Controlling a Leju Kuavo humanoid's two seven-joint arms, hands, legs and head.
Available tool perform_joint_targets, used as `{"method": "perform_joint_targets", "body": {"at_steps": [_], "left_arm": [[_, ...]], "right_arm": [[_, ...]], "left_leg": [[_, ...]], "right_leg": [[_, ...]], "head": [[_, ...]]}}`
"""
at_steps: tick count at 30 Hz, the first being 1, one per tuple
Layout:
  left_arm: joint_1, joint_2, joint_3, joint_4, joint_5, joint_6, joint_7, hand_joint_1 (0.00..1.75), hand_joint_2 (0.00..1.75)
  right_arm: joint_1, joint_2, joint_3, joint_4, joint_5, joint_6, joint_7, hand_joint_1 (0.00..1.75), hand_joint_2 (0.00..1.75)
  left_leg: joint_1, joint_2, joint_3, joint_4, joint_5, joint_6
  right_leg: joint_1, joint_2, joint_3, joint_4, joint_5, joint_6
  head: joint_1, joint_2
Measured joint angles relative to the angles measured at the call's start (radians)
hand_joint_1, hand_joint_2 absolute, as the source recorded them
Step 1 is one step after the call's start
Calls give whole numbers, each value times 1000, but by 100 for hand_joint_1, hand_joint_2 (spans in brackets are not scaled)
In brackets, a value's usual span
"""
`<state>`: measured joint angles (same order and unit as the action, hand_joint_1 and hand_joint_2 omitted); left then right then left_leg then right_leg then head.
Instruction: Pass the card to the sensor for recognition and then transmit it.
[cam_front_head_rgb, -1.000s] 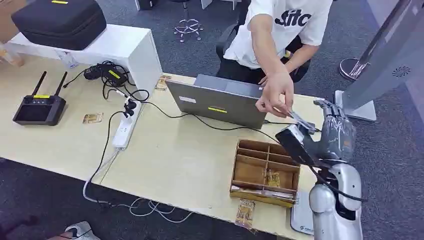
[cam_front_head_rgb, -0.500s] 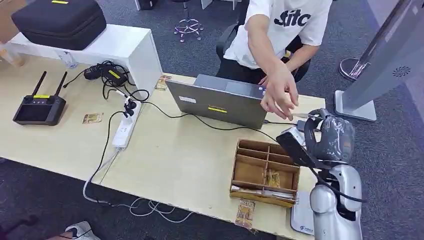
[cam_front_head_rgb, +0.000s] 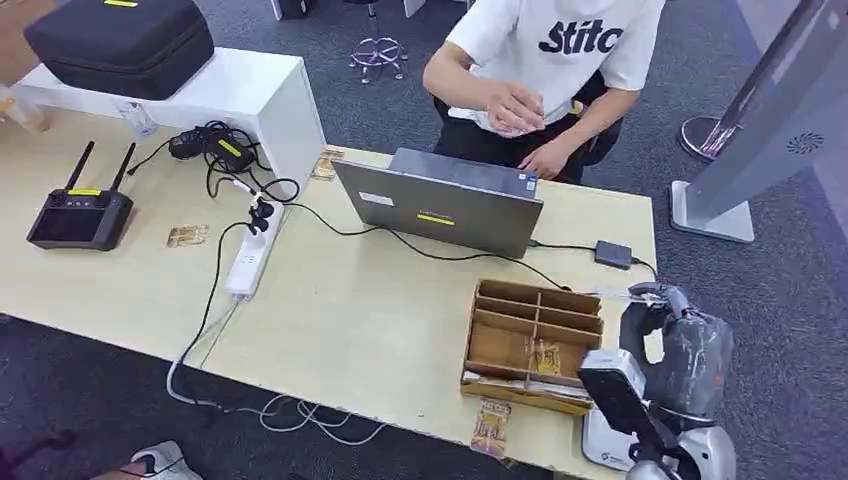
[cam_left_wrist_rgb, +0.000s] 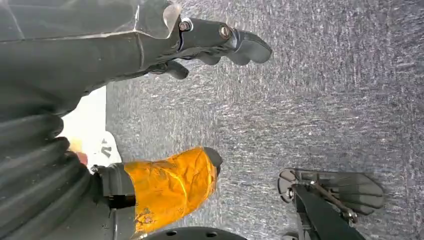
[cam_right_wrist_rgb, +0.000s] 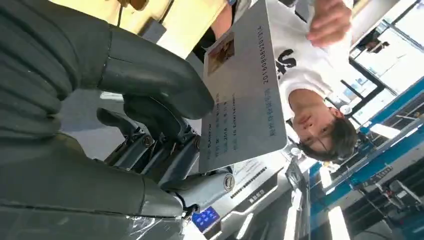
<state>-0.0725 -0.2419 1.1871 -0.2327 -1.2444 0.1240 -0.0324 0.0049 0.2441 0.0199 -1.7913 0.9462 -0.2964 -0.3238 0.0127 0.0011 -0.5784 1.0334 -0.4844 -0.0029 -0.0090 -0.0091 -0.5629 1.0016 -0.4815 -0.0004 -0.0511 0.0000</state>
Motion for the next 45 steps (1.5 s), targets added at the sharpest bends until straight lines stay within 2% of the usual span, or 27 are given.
{"method": "perform_joint_targets", "body": {"at_steps": [2,5,7,10,18,25,35,41,45], "left_arm": [[1,-3,9,0,10,7,0,0,175],[0,-8,25,0,27,20,-5,0,175],[0,-13,36,0,37,26,-9,0,175],[0,-16,48,0,45,34,-10,0,175],[-1,-19,65,0,48,38,-13,0,175],[-2,-17,68,0,40,41,-14,0,175],[-3,-13,68,0,36,41,-15,0,175],[-3,-10,68,0,36,41,-15,0,175],[-3,-9,68,0,32,43,-19,0,175]], "right_arm": [[43,11,-20,-16,-49,2,-15,175,175],[113,32,-86,-28,-125,47,-76,175,175],[144,46,-157,-23,-150,74,-116,175,175],[171,57,-236,-9,-126,108,-129,175,175],[171,62,-355,116,-47,128,-132,175,175],[144,54,-393,260,48,158,-115,175,175],[114,42,-400,351,99,163,-85,175,175],[103,39,-398,381,111,148,-77,175,175],[103,39,-398,374,126,106,-59,175,175]], "left_leg": [[0,0,0,0,0,0],[0,0,0,0,0,0],[0,0,-1,0,0,0],[0,0,-1,0,0,0],[0,1,-1,0,0,0],[0,0,0,0,0,0],[0,1,0,0,0,0],[0,1,1,0,0,0],[0,1,1,0,0,1]], "right_leg": [[0,0,0,0,0,0],[0,0,0,0,0,0],[0,0,0,0,0,0],[0,0,0,0,0,0],[0,1,0,0,0,0],[0,1,0,0,0,0],[0,2,0,0,0,0],[0,2,0,0,0,0],[0,1,1,0,0,0]], "head": [[0,0],[0,0],[0,0],[0,0],[0,0],[0,0],[0,0],[0,0],[0,0]]}}
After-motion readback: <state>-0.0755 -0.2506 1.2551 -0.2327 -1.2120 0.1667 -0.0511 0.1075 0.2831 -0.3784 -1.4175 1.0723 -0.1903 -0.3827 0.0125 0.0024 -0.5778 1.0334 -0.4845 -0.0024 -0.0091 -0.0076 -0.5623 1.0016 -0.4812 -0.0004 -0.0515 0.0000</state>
